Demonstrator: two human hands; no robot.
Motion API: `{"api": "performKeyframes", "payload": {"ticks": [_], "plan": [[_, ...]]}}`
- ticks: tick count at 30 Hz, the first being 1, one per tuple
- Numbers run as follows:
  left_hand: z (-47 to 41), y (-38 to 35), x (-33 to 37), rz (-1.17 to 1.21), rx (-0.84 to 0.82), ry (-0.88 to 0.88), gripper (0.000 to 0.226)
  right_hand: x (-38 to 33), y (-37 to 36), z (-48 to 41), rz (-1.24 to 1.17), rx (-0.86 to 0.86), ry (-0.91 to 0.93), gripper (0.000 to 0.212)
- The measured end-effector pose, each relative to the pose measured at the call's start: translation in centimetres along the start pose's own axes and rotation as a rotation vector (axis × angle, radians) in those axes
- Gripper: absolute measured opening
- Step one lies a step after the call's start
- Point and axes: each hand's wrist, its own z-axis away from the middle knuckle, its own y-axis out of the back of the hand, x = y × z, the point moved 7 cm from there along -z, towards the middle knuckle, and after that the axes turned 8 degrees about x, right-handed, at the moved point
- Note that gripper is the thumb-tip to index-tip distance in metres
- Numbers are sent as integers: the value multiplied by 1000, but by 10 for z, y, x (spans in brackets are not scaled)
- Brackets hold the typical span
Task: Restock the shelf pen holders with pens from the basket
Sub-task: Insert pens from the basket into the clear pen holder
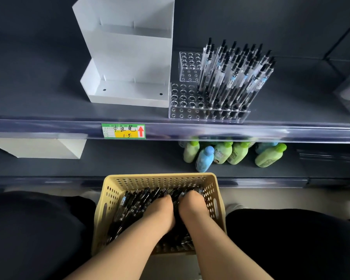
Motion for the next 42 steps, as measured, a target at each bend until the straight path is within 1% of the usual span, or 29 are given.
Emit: {"api": "performKeyframes", "payload": {"ticks": [3, 6, 8, 10, 14, 17, 19, 22, 23, 24, 25, 26, 27, 29, 31, 34, 36, 37, 39, 40, 42], "plan": [[1, -1, -5, 35, -12, -11, 40, 1, -5, 0, -92, -105, -27, 33], [4, -5, -11, 126, -60, -17, 35, 3, -12, 12, -324, -248, -151, 34], [8, -6, -16, 201, -80, -27, 32, 4, -11, 22, -371, -305, -189, 36], [13, -2, -19, 225, -85, -55, 31, 0, -3, 32, -383, -331, -154, 34], [25, 14, -28, 255, -51, -88, 35, -16, 12, 49, -410, -369, -1, 28], [37, 30, -31, 336, -6, -110, 39, -26, 26, 61, -465, -347, 104, 24], [46, 38, -32, 396, 16, -140, 50, -31, 37, 69, -419, -278, 200, 24], [62, 52, -28, 447, 38, -202, 72, -42, 53, 81, -286, -143, 381, 30], [67, 57, -25, 472, 63, -222, 70, -46, 57, 85, -258, -97, 431, 28], [70, 63, -23, 514, 95, -241, 62, -50, 62, 90, -252, -49, 470, 23], [75, 70, -19, 575, 120, -248, 51, -55, 68, 95, -258, -9, 499, 13], [79, 77, -16, 641, 137, -244, 39, -59, 74, 100, -271, 26, 525, 11], [84, 85, -13, 696, 154, -240, 31, -64, 80, 104, -284, 55, 554, 20], [90, 105, -5, 775, 209, -239, 23, -76, 99, 110, -277, 106, 630, 32], [94, 132, 5, 794, 291, -278, 19, -89, 125, 116, -257, 164, 701, 33], [98, 180, 25, 755, 417, -395, 13, -105, 177, 118, -311, 249, 757, 24], [99, 213, 38, 768, 500, -459, 16, -115, 217, 119, -383, 336, 786, 12], [100, 230, 45, 763, 550, -489, 19, -121, 238, 119, -408, 406, 795, 12], [102, 262, 58, 779, 649, -542, 30, -131, 275, 119, -447, 554, 804, 24], [102, 275, 63, 806, 686, -566, 37, -137, 290, 118, -486, 607, 809, 27], [100, 290, 74, 850, 723, -608, 52, -144, 312, 116, -624, 663, 840, 22]]}}
